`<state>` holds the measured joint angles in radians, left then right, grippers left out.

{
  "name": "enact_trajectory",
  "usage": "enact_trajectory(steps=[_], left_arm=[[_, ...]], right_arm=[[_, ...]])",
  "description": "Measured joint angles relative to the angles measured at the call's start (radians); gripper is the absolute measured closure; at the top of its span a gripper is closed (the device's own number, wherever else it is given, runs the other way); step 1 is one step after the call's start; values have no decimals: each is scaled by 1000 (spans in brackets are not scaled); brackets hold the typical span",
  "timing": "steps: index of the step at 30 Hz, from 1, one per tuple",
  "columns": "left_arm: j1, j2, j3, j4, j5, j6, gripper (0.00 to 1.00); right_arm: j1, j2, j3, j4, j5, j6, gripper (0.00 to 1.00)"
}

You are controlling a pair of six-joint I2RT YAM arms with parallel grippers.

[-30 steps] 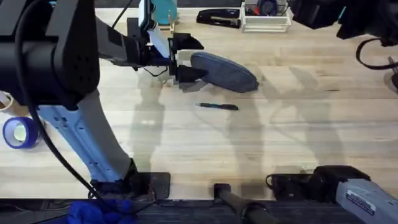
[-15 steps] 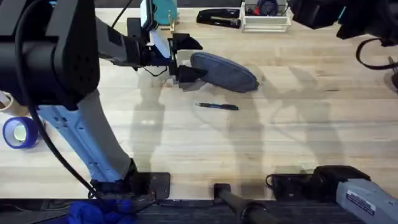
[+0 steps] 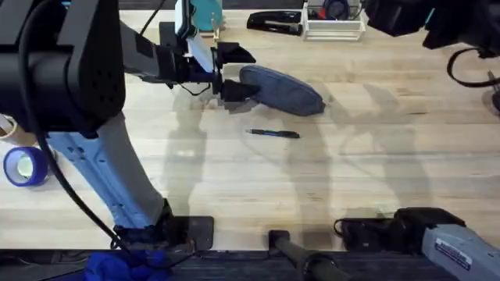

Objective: Unzip the bag, pick up the pens from the table one at a time and place them inside, then zip the bag closed.

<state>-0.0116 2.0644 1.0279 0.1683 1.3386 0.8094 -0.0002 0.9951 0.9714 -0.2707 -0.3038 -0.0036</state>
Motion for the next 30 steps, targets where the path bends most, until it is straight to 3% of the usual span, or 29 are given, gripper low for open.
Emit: enact_trajectory(steps=[5,7,11,13,30], left_arm=[[0,0,0,23,26,0,319],[0,0,0,23,33,0,452],[-1,0,0,25,38,3,830],[-1,0,0,26,37,5,942],[-2,0,0,26,37,4,958]], right_arm=[[0,0,0,0,0,0,4],[0,0,0,0,0,0,4],[0,0,0,0,0,0,4],[0,0,0,0,0,0,5],[0,0,1,-58,-12,0,4]])
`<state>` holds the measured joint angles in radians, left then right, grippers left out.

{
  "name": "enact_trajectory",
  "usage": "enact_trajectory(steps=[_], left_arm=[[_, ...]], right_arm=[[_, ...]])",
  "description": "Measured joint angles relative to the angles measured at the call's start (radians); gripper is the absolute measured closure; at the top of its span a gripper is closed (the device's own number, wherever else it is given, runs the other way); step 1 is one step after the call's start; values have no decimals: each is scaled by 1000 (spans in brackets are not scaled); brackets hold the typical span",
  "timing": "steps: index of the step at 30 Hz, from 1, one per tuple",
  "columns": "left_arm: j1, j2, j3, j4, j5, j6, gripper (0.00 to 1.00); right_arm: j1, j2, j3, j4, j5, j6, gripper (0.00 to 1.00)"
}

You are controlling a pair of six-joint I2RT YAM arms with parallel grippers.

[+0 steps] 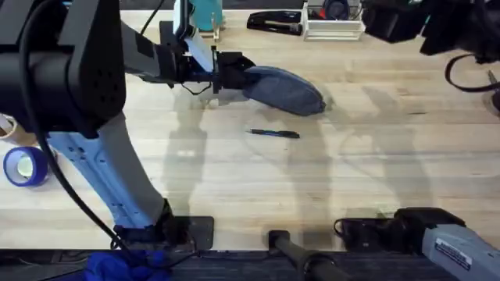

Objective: Unzip the bag, pick up the pens from the table one at a time and place them inside, then zip the bag closed.

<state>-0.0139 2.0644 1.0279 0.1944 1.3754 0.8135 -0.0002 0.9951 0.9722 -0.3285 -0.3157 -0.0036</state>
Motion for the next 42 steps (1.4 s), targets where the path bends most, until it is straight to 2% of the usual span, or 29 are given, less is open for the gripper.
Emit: enact_trajectory(steps=[5,8,19,24,28,31,33,36,42], left_arm=[[0,0,0,0,0,0,958],[0,0,0,0,0,0,958],[0,0,0,1,0,0,958],[0,0,0,1,0,0,958],[0,0,0,1,0,0,958],[0,0,0,1,0,0,958],[0,0,0,1,0,0,958],[0,0,0,1,0,0,958],[0,0,0,1,0,0,958]], right_arm=[[0,0,0,-95,-10,-35,5],[-14,0,0,-157,-57,-106,5],[-252,2,1,-324,-302,-335,7],[-294,56,3,-413,-345,-437,7],[-300,125,3,-389,-386,-487,6],[-300,156,3,-330,-372,-506,6],[-300,166,3,-315,-320,-514,6],[-300,177,3,-312,-252,-522,6],[-299,181,3,-324,-199,-528,6]])
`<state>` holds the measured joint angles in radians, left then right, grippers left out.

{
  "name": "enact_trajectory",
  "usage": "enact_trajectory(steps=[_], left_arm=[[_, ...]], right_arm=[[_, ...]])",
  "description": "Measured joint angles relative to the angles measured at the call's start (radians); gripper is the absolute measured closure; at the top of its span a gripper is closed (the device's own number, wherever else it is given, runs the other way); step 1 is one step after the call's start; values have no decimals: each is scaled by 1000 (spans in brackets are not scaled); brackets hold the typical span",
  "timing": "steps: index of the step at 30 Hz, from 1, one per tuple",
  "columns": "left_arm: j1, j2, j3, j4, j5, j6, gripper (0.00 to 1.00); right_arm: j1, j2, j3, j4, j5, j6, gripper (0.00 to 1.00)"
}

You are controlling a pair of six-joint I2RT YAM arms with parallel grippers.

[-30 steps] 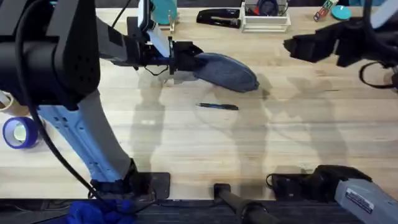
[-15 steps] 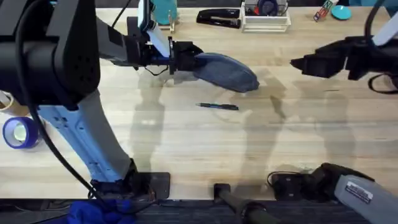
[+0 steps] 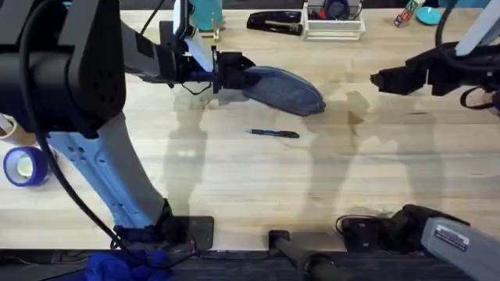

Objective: Unzip the bag, pick up the pens from the table one at a time and place them inside, then zip the bag closed.

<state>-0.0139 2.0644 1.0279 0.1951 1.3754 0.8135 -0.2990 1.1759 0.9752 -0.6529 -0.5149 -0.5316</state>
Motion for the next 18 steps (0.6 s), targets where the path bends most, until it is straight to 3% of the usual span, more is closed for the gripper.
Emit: enact_trajectory(steps=[11,18], left_arm=[[0,0,0,0,0,0,958],[0,0,0,0,0,0,958]], right_arm=[[0,0,0,-84,-34,-12,5],[2,0,0,-162,-193,-216,5]])
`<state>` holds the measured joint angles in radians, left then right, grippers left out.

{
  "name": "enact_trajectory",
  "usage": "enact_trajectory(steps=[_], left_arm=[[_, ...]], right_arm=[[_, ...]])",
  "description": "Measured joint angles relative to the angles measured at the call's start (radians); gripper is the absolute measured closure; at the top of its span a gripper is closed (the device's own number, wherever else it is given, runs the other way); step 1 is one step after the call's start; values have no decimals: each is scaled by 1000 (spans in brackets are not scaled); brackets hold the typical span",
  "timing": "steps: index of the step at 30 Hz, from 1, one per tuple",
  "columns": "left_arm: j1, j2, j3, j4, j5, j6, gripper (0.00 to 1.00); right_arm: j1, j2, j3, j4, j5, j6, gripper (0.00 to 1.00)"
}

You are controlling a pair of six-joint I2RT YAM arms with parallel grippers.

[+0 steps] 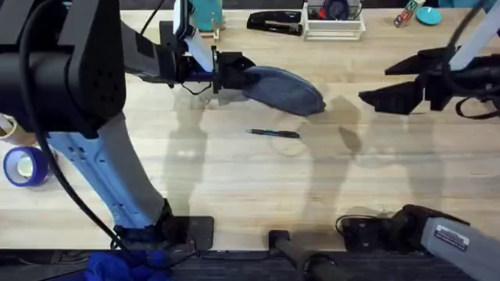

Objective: Unzip the bag, pick up the pens from the table one at a time and place them inside, then zip the bag closed.

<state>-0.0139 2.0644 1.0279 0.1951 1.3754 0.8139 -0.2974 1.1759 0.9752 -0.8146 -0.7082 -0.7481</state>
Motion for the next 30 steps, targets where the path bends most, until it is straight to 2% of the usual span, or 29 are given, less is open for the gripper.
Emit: enact_trajectory(steps=[8,12,17,30], left_arm=[[0,0,0,0,0,0,958],[0,0,0,0,0,0,958],[0,0,0,0,0,0,958],[0,0,0,0,0,0,958]], right_arm=[[1,0,-2,-3,-49,-129,5],[14,0,-41,21,-56,-177,5],[44,3,-122,107,-57,-203,5],[56,4,-225,206,-43,-214,4]])
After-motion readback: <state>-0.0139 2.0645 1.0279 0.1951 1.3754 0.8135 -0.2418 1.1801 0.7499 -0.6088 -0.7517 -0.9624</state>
